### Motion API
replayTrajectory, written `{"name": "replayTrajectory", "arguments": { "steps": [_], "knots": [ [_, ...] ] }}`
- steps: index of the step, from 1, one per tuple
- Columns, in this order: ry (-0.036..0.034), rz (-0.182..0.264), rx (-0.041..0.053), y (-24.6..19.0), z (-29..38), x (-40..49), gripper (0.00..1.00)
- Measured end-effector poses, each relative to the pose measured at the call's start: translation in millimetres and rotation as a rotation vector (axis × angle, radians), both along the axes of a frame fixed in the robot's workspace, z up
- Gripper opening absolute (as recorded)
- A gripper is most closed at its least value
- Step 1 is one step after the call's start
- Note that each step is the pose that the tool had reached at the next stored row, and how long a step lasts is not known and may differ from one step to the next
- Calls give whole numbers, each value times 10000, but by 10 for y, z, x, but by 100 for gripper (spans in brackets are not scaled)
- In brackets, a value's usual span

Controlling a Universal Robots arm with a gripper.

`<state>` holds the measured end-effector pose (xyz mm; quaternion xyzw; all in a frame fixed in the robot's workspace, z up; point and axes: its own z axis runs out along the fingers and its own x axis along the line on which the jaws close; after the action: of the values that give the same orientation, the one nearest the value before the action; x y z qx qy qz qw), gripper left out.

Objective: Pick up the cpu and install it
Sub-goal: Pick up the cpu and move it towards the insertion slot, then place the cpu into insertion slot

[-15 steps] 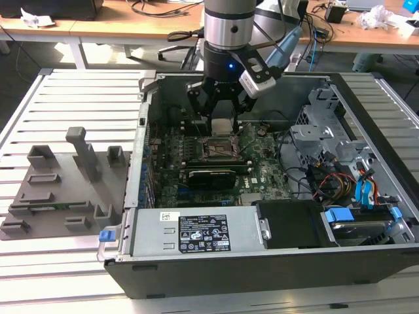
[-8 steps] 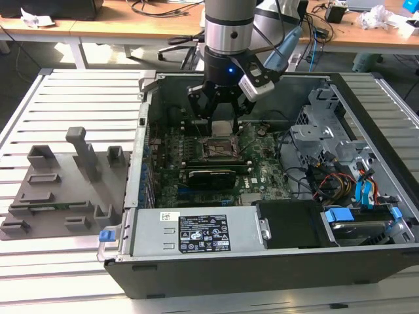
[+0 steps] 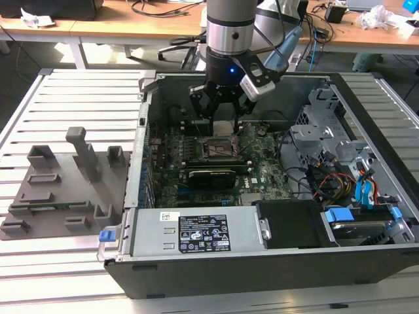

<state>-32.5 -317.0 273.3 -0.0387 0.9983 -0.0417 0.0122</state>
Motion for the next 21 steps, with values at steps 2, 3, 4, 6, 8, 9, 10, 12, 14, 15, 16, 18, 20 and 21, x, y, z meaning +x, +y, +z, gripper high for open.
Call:
{"name": "replayTrajectory", "arguments": {
  "steps": [2,3,4,6,8,9,10,12,14,15,16,18,20,21],
  "knots": [
    [0,1,0,0,0,3,55],
    [0,1,0,0,0,5,55],
    [0,1,0,0,0,5,55],
    [0,1,0,0,0,6,55],
    [0,1,1,0,-1,6,55],
    [0,1,0,0,0,7,55],
    [0,-6,-2,1,-1,7,55],
    [-1,-19,-7,0,0,7,55],
    [0,-50,-8,0,0,7,55],
    [0,-90,-8,0,0,7,55],
    [0,-121,-8,0,0,7,55],
    [0,-215,-8,0,0,7,55],
    [0,-281,-8,0,0,7,55],
    [0,-349,-8,0,0,7,55]
  ]
}}
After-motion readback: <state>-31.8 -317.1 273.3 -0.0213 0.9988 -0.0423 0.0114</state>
